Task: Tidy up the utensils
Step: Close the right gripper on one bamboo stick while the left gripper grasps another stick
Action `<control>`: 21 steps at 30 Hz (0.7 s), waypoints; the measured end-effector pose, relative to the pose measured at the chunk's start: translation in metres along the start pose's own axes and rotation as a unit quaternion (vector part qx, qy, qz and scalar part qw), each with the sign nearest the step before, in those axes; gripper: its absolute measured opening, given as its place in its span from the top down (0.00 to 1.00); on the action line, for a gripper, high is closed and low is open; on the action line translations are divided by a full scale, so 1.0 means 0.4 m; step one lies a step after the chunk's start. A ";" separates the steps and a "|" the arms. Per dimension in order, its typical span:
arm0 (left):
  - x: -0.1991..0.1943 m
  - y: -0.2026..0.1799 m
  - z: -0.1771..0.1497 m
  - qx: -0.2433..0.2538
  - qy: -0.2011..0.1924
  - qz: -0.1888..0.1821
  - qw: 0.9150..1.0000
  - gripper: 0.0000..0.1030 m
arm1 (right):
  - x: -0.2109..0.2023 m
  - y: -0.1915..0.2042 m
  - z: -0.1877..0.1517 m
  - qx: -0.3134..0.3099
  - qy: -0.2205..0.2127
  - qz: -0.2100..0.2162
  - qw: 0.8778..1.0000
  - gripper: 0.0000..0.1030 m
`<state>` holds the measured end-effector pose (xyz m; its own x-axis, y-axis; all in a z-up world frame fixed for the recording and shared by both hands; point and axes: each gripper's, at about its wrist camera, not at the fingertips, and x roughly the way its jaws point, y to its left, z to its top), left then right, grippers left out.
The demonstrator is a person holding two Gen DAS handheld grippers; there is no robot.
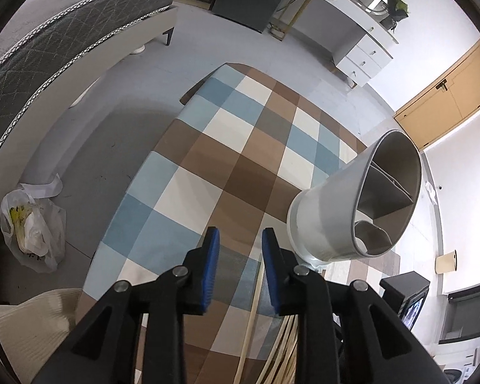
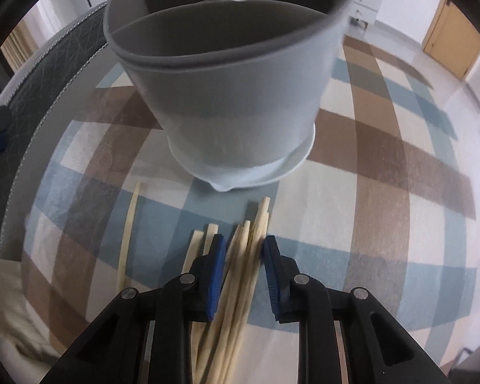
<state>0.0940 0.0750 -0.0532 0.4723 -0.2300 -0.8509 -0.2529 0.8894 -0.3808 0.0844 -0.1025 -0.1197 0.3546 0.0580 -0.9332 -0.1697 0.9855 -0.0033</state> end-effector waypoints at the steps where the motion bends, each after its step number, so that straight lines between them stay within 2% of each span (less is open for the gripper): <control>1: 0.002 0.002 0.000 -0.001 0.001 0.002 1.000 0.79 | -0.001 0.001 -0.002 0.003 -0.004 0.003 1.000 0.79; 3: 0.004 0.005 0.000 -0.001 0.003 0.004 1.000 0.79 | -0.006 -0.004 -0.007 0.012 -0.011 0.012 1.000 0.82; 4: 0.008 0.006 -0.001 0.000 0.005 0.006 1.000 0.79 | -0.010 -0.009 -0.009 0.018 -0.017 0.018 1.000 0.90; 5: 0.013 0.006 -0.002 0.001 0.006 0.011 1.000 0.79 | -0.014 -0.014 -0.010 0.022 -0.022 0.022 0.999 0.92; 11: 0.046 -0.001 -0.016 0.018 0.019 0.035 0.999 0.79 | -0.025 -0.082 -0.031 0.073 -0.031 0.063 0.995 0.92; 16: 0.089 -0.006 -0.039 0.039 0.040 0.056 0.997 0.79 | -0.054 -0.167 -0.045 0.134 -0.059 0.107 0.983 0.92; 21: 0.125 -0.018 -0.062 0.061 0.065 0.072 0.993 0.79 | -0.044 -0.216 -0.052 0.167 -0.045 0.135 0.976 0.89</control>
<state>0.0984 0.0472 -0.1020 0.3231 -0.1387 -0.9362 -0.2022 0.9563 -0.2114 0.0737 -0.1921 -0.1103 0.4207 0.3212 -0.8484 0.0362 0.9285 0.3695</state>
